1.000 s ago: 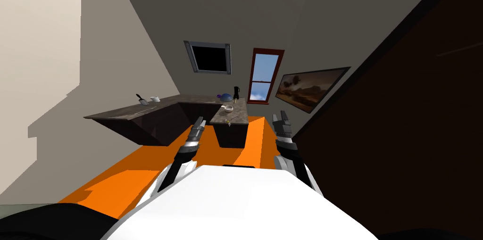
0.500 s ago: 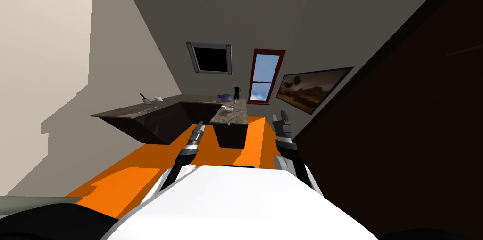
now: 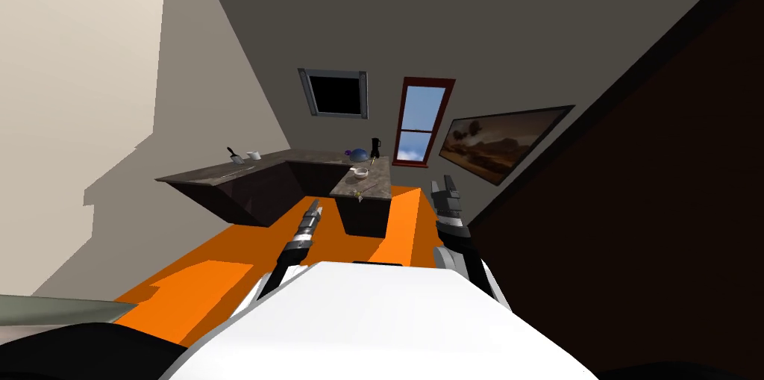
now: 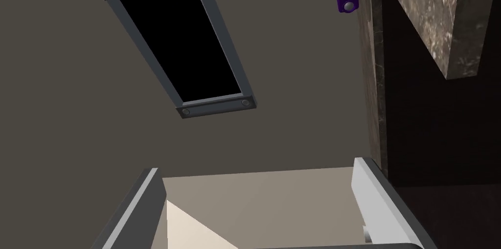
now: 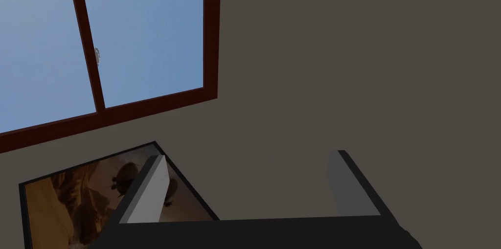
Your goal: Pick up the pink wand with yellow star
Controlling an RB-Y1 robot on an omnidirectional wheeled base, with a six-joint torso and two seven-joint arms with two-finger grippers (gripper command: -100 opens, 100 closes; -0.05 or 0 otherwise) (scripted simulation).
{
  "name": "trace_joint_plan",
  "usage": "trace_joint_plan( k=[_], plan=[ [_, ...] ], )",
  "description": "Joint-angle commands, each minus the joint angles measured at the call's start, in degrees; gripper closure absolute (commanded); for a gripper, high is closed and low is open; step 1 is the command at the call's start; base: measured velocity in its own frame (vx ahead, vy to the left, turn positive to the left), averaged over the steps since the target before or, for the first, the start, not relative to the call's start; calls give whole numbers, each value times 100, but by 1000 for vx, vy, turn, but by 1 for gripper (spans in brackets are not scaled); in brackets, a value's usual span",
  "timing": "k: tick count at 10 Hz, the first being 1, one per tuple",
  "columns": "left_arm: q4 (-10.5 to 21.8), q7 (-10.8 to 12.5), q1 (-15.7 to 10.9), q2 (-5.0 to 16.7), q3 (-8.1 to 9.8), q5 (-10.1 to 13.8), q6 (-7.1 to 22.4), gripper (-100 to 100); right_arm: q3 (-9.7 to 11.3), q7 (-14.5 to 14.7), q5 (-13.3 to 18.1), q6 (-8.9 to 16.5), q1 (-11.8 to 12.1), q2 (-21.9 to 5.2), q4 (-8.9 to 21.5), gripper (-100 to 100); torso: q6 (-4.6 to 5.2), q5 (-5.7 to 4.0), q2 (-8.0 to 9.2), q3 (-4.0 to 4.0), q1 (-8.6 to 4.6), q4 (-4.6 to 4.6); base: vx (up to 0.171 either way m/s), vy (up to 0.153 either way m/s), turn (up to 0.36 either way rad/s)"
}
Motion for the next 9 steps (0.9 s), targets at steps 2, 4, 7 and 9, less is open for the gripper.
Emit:
trace_joint_plan(
  k=[2,4,7,9],
  plan=[
    [419,39,-123,-47,59,80,140,-100,0,0,0,0,0,0,0,0,0,-1,1,1,-3,0,66,-91,61],
    [756,41,-245,-121,85,128,200,-100,0,0,0,0,0,0,0,0,1,-2,-13,-7,-10,-2,103,-107,65],
    [1196,22,-447,-281,105,187,278,-100,0,0,0,0,0,0,0,0,1,-1,-20,-12,-2,-4,115,-85,55],
    [1440,1,-586,-422,109,219,320,-100,0,0,0,0,1,0,0,0,1,-1,-29,-17,-3,-6,126,-90,47]
  ],
)
